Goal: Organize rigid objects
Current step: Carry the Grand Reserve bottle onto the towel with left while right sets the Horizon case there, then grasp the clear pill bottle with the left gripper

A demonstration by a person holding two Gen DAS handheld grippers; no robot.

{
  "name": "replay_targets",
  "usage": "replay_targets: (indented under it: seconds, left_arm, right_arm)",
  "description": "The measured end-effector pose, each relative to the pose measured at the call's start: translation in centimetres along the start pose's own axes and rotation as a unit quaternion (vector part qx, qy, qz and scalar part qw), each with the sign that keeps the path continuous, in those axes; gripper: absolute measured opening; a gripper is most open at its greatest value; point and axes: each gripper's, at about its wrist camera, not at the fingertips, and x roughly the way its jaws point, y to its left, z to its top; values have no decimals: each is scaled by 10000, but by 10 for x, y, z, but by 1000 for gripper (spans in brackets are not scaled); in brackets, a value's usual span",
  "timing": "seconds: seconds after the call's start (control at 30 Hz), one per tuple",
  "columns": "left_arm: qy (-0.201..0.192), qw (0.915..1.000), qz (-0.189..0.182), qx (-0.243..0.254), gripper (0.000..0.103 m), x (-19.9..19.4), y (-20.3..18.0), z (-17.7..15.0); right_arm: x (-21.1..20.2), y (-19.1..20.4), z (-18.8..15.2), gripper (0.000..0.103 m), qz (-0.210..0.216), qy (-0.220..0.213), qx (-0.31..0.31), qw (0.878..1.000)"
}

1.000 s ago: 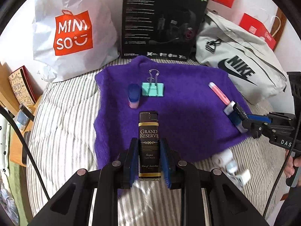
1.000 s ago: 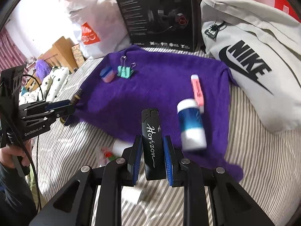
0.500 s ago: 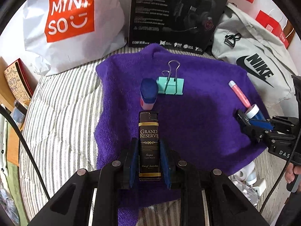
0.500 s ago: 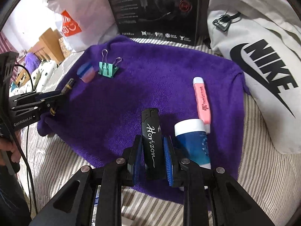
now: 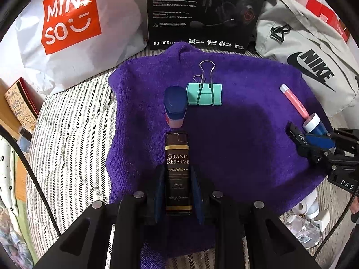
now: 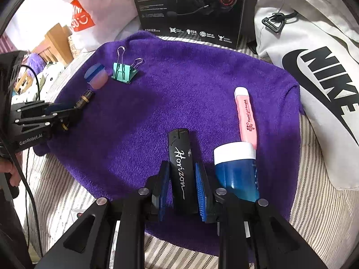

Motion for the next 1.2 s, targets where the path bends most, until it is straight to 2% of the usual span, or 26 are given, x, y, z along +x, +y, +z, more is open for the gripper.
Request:
replay_targets:
  seconds: [0.07, 0.13, 0.2, 0.37, 0.47, 0.6, 0.63, 0.77, 0.93, 1.1, 1.17, 1.2]
  left_arm:
    - [38, 10000, 71, 60, 26, 0, -4, 0]
    - [80, 10000, 7, 45, 37, 0, -5, 0]
    - [119, 9999, -57, 50, 43, 0, -8, -2]
    - [152, 9998, 95, -29, 44, -11, -11, -10]
    - [-5, 10000, 77, -35, 45, -32, -15, -17]
    - [-234, 9997, -18, 113, 56, -58, -30, -34]
    - [-279, 9995, -69, 156, 56, -64, -36, -40]
    - [-334, 9989, -317, 108, 56, -76, -53, -59]
    - [-299, 9963, -806, 83, 56, -80, -78, -76]
    - [-335, 9948, -844, 464, 56, -80, -110, -93]
    - [-416, 9931, -918, 601, 60, -81, -117, -99]
    - [-475, 9926, -894, 665, 70, -83, -121, -102]
  right_arm:
    - [0, 1, -1, 24, -19, -4, -30, 10000]
    - [0, 2, -1, 24, -21, 0, -46, 10000]
    - [0, 3, -1, 25, -28, 23, -78, 10000]
    - [-4, 3, -4, 34, 33, 129, 35, 9999]
    - [-13, 0, -8, 36, 67, 76, 173, 9998]
    - [-38, -1, -19, 43, 107, -114, 314, 9994]
    - [-44, -1, -22, 47, 102, -159, 350, 9992]
    - [-70, -7, -46, 51, 240, -357, 664, 9969]
    - [-85, -7, -82, 51, 225, -324, 781, 9962]
    - [-97, -20, -127, 52, 240, -233, 1097, 9934]
    - [-99, -25, -141, 52, 257, -205, 1186, 9924]
    - [-101, -27, -150, 52, 251, -199, 1233, 9918]
